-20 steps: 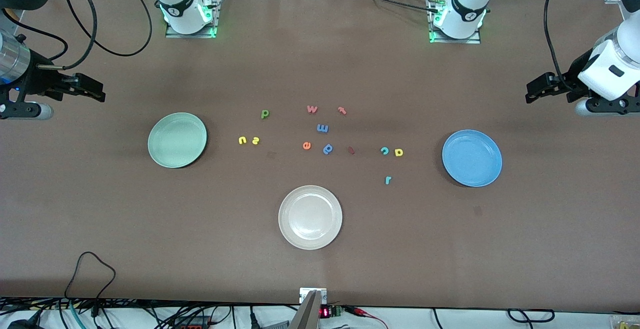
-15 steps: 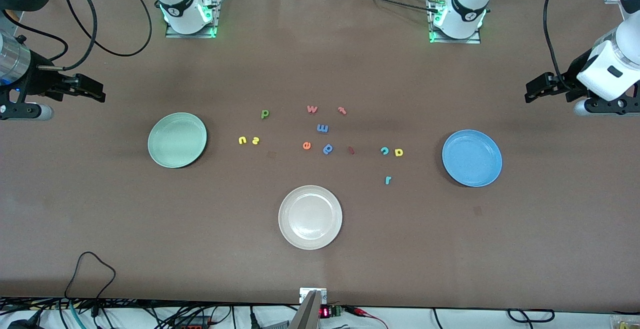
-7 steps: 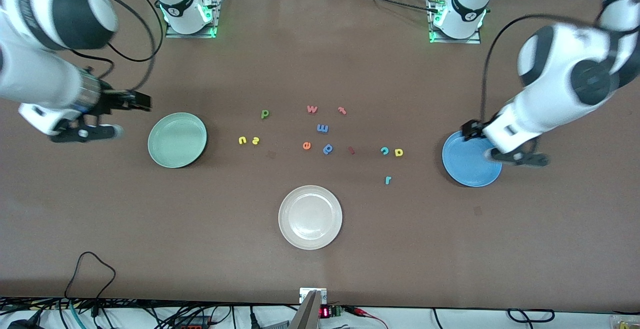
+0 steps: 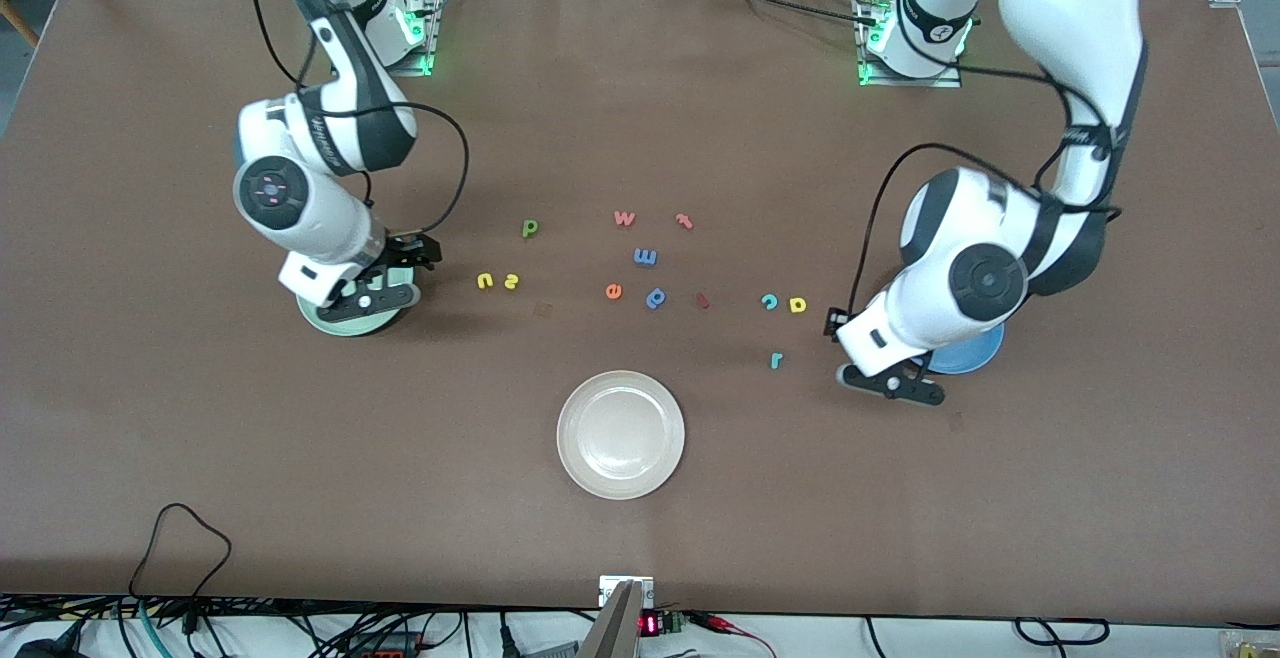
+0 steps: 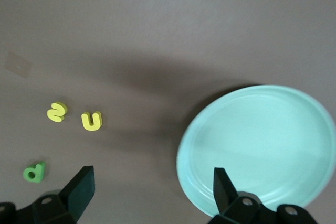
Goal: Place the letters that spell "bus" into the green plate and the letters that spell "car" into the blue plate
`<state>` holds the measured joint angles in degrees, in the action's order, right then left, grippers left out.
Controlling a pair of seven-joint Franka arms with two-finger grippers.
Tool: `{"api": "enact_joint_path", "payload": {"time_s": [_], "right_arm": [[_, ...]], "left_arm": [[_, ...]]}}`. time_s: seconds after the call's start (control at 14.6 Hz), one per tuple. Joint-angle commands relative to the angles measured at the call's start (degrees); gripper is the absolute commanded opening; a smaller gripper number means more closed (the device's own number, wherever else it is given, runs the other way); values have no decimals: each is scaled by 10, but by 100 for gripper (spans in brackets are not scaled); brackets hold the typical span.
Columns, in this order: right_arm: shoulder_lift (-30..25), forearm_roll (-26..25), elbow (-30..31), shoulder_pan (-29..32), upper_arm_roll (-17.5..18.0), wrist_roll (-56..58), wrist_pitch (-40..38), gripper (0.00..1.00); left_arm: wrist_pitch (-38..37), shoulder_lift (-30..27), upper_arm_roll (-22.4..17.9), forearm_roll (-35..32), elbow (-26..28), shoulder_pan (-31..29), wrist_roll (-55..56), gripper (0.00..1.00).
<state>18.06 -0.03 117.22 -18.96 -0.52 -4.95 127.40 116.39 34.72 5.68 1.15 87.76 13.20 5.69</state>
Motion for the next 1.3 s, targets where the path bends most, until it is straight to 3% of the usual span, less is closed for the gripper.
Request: {"api": "enact_joint_path", "payload": {"time_s": [0.0, 0.34, 0.62, 0.82, 1.23], "right_arm": [[29, 7, 1, -38, -5, -55, 49, 100], [85, 34, -9, -53, -4, -62, 117, 100], [89, 36, -9, -66, -4, -62, 116, 67], [89, 36, -9, -76, -4, -62, 117, 55], [108, 35, -9, -87, -4, -54, 121, 54]], "left_arm": [[11, 68, -5, 5, -66, 33, 33, 52], [62, 110, -4, 10, -67, 44, 46, 50], [99, 133, -5, 7, -66, 61, 69, 49], [112, 141, -5, 6, -66, 61, 76, 49], [113, 151, -6, 2, -63, 76, 77, 47]]}}
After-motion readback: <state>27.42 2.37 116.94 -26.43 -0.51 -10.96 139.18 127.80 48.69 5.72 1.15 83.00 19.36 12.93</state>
